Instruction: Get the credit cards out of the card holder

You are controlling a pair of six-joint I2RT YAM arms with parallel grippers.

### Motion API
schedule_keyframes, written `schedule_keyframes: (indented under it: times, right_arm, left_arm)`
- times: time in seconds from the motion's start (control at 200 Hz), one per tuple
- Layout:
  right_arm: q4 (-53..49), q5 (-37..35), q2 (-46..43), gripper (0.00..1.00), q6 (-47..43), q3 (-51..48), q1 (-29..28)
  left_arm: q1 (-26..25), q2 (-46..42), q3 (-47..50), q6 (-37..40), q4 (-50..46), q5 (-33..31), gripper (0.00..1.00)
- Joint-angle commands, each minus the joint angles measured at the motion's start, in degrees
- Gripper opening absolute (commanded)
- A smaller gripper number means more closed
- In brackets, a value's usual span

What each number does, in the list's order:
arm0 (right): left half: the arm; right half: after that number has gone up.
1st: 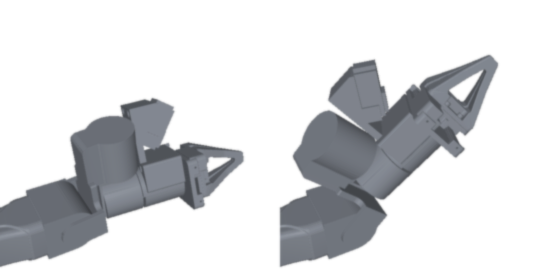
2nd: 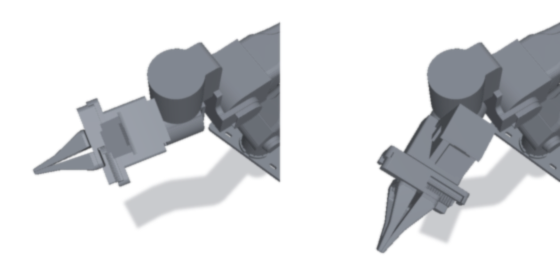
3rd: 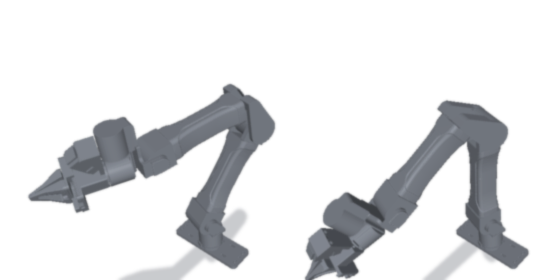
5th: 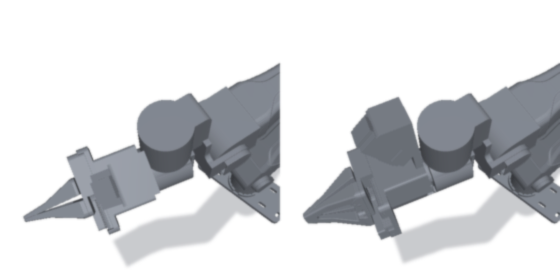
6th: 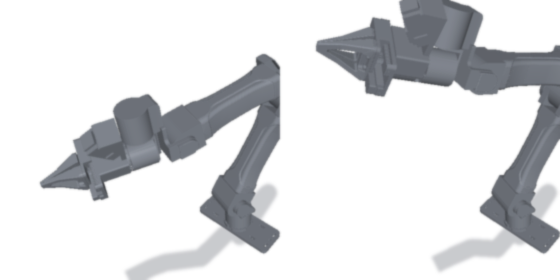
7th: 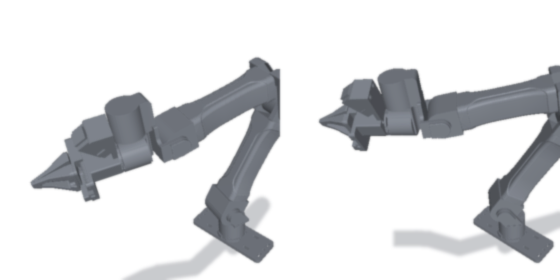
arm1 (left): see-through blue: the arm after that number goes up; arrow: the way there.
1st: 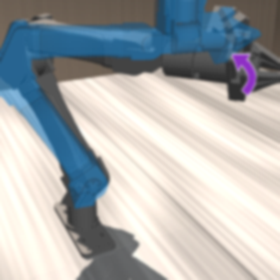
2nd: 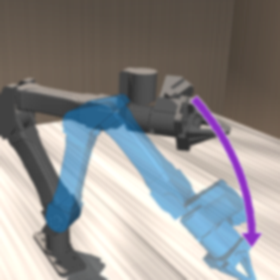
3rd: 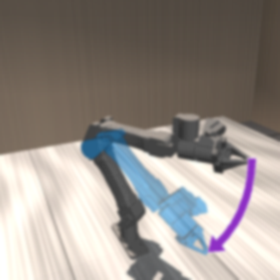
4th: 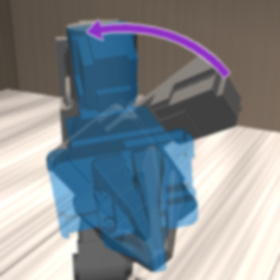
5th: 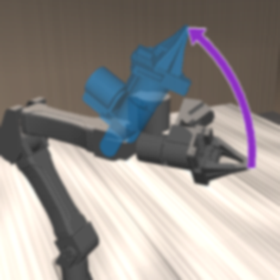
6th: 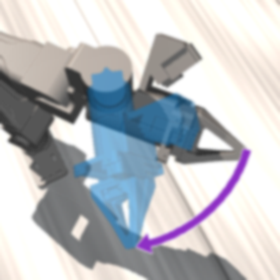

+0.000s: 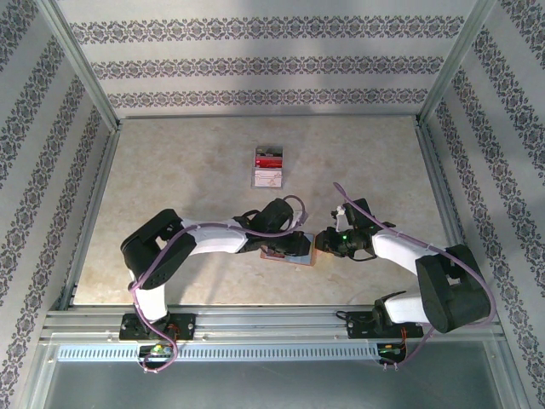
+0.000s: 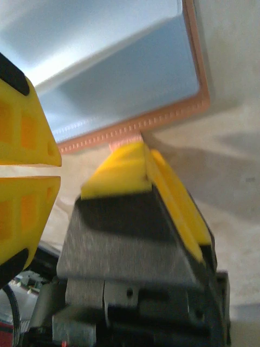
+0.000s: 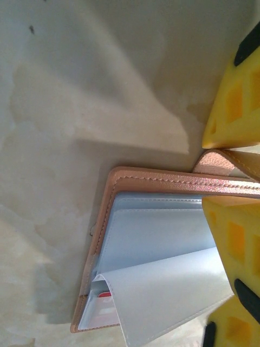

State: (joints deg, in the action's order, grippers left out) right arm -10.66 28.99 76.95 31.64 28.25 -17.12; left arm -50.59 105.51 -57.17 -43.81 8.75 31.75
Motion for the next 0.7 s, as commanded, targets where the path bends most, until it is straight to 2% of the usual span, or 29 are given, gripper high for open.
schedule_keyframes:
  times: [0.0,0.255,0.475,0.695]
  right_arm:
    - [0.89,-0.56,0.02,0.30,0.62,-0.95,0.25]
    - [1.12,-0.09,-0.65,0.33,0.79,-0.87,1.18]
    - [-1.17,-0.06,-4.49,0.35,0.83,0.11,2.06]
    - [-7.57,-1.19,-11.69,0.42,-0.30,2.13,3.67]
  left_arm:
    - [-1.22,0.67,-2.15,-1.17,4.43,2.08,0.13]
    - [-1.97,-5.94,-2.07,-2.31,6.33,3.01,0.13]
    - [-1.07,-14.32,-0.70,2.86,-4.78,-4.22,0.13]
    - [4.02,-23.75,5.66,4.59,-12.93,-10.96,0.13]
